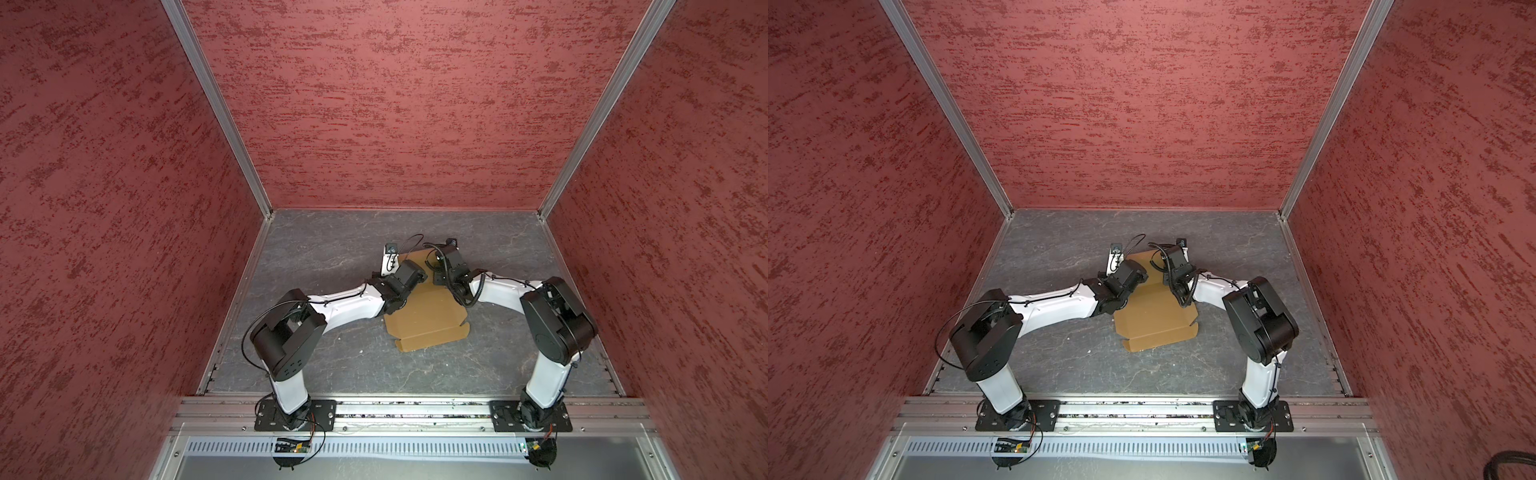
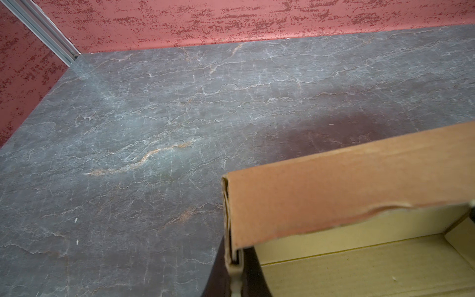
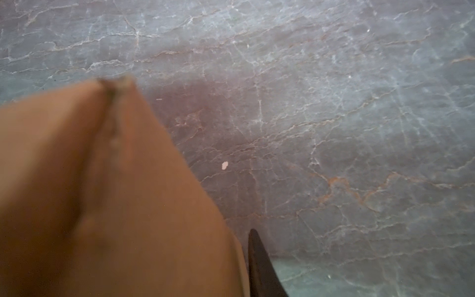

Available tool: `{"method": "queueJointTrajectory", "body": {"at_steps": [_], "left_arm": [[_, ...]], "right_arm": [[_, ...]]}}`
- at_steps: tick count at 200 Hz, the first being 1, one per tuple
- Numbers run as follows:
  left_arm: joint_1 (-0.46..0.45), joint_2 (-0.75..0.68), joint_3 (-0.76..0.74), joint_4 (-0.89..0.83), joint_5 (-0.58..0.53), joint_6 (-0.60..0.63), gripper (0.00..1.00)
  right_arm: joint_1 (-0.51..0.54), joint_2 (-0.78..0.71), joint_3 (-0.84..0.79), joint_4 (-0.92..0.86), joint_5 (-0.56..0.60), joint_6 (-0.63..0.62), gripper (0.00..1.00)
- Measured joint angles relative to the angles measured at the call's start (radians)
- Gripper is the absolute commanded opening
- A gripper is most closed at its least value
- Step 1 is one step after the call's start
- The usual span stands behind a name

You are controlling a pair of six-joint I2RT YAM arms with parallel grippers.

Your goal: Fold the paper box

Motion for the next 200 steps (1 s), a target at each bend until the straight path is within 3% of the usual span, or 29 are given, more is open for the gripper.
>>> {"method": "queueJointTrajectory", "body": {"at_steps": [29, 65, 117, 200], "left_arm": [[-0.002, 0.000, 0.000, 0.001, 0.003, -0.002, 0.00], [-0.002, 0.000, 0.000, 0.002, 0.005, -0.002, 0.00], [-0.002, -0.002, 0.000, -0.004, 0.005, -0.006, 0.00], [-0.002, -0.007, 0.000, -0.020, 0.010, -0.008, 0.00]], "right_arm": [[0.001, -0.002, -0.015, 0.024, -0.005, -0.004, 0.06], [0.002, -0.004, -0.023, 0.037, -0.009, -0.009, 0.03], [-0.003, -0.008, -0.031, 0.031, 0.002, -0.008, 0.29], [-0.004, -0.119, -0.048, -0.102, -0.024, -0.019, 0.39]]}}
